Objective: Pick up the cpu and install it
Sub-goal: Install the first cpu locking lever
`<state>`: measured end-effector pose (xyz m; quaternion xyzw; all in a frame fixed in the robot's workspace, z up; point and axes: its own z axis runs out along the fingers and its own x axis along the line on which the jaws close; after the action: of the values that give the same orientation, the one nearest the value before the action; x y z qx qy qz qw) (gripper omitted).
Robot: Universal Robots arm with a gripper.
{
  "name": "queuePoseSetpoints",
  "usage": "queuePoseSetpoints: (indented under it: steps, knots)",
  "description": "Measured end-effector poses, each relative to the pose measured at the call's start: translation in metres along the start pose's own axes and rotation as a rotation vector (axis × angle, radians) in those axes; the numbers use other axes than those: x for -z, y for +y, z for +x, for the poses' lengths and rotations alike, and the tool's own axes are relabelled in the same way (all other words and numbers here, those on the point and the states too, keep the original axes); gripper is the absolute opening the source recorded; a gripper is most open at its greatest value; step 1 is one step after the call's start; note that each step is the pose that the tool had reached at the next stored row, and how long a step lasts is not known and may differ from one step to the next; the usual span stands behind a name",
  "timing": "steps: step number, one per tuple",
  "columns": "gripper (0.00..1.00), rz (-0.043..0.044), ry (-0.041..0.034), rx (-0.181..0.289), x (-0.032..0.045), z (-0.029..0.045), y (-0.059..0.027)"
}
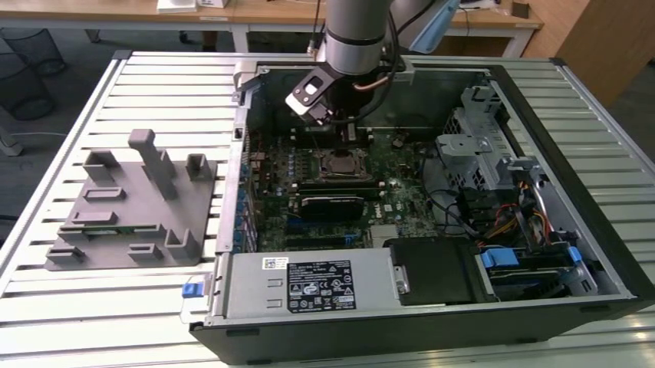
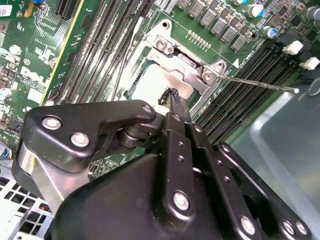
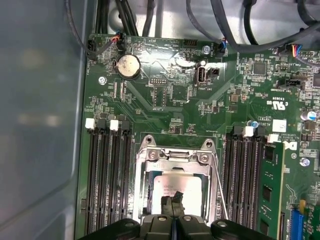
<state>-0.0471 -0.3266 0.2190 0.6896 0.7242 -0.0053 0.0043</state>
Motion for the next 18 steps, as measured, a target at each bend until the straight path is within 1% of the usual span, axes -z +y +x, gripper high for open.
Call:
queuePoseSetpoints:
  steps: [4,7,12,18]
  knots:
    - [0.11,0.0000,0.0000,0.000,0.0064,-0.0001,0.0000]
    - [0.11,0.0001,-0.0001,0.000,0.0092,-0.0001,0.0000]
    - [0.11,0.0000,-0.0001,0.000,0.0119,-0.0002,0.0000]
    - [0.11,0.0002,-0.0003,0.000,0.0130,-0.0002,0.0000]
